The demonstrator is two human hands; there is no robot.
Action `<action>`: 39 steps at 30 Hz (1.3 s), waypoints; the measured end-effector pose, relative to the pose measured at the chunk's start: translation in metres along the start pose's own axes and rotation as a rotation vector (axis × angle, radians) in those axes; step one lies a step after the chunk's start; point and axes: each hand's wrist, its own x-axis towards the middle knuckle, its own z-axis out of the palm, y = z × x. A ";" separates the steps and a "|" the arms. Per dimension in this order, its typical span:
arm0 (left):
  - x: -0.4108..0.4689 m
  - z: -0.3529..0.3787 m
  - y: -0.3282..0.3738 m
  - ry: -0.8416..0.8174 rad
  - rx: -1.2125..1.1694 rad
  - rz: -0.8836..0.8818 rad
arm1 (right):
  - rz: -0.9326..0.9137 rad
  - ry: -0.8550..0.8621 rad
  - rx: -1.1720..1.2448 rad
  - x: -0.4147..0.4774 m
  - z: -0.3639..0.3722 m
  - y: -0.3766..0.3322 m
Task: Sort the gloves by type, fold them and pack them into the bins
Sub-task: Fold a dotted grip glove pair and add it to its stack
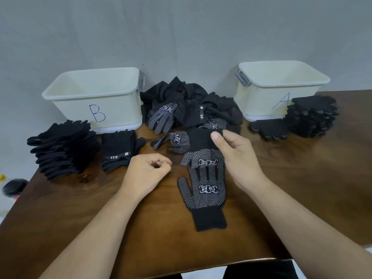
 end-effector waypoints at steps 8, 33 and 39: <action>-0.005 -0.002 0.003 0.006 -0.006 -0.017 | 0.032 -0.226 0.019 -0.067 -0.008 0.009; -0.079 0.008 0.006 -0.145 0.142 0.300 | -0.192 -0.381 -0.445 -0.104 -0.034 0.014; -0.083 0.012 0.014 -0.344 0.358 0.401 | 0.049 0.075 -0.619 -0.094 -0.043 0.034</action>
